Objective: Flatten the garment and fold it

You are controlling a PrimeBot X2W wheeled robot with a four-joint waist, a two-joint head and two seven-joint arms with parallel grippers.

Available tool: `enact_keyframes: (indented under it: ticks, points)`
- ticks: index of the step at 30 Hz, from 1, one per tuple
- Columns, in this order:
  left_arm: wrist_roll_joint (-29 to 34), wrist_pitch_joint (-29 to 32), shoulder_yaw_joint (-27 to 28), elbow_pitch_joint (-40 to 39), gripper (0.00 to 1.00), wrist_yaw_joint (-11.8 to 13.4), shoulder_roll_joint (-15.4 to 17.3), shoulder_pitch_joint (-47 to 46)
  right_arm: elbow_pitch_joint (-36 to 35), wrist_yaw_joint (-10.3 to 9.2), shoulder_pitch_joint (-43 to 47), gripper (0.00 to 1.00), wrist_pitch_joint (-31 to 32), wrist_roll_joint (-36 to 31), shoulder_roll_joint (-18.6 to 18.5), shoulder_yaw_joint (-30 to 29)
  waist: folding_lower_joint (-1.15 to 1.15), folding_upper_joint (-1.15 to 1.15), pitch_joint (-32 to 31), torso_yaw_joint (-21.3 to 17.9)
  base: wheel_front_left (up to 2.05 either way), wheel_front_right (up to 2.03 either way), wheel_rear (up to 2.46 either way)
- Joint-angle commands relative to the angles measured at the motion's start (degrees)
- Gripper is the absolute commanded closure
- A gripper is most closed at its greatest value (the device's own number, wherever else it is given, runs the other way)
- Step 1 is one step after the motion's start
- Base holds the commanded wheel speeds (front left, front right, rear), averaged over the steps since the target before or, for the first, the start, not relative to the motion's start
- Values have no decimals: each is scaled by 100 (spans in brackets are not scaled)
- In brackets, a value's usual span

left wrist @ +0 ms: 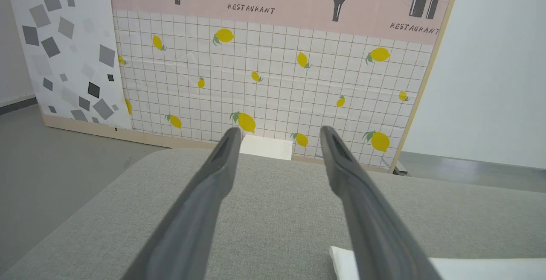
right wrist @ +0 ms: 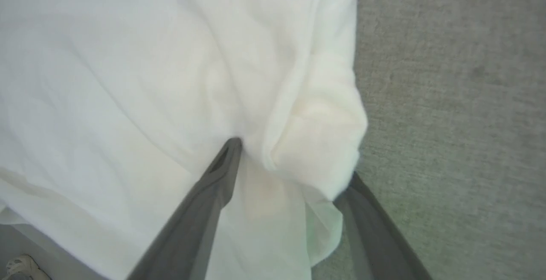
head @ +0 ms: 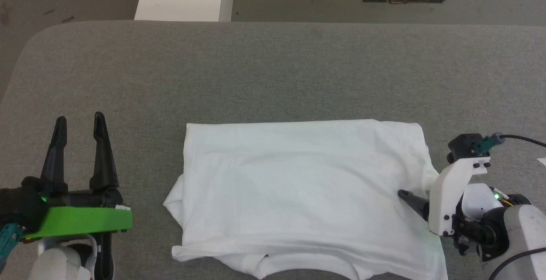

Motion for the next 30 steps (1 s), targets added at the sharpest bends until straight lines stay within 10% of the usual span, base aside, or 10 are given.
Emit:
enact_keyframes:
  ticks: [1, 2, 3, 22, 30]
  points:
    - [113, -26, 66, 1, 0, -85, -78, -25, 202, -8, 15, 0, -29, 39, 47, 92, 0, 0, 6, 1, 0, 0, 0]
    - [162, -26, 106, 8, 0, -136, -132, -13, 247, -8, -2, 64, -99, 66, 48, 108, 0, 0, 1, -2, 0, 0, 0]
    - [203, -26, 139, 9, 0, -174, -174, -7, 276, -8, -24, 98, -187, 96, 61, 88, 0, 0, -3, -8, 0, 0, 0]
    - [673, -27, 456, 141, 0, -522, -673, 90, 439, -8, -140, 100, -302, -753, -746, -1781, 0, 0, -235, -196, 0, 0, 0]
    - [697, -27, 484, 226, 0, -559, -742, 183, -421, -8, -4, 100, 121, -552, -846, -1288, 0, 0, -450, -218, 0, 0, 0]
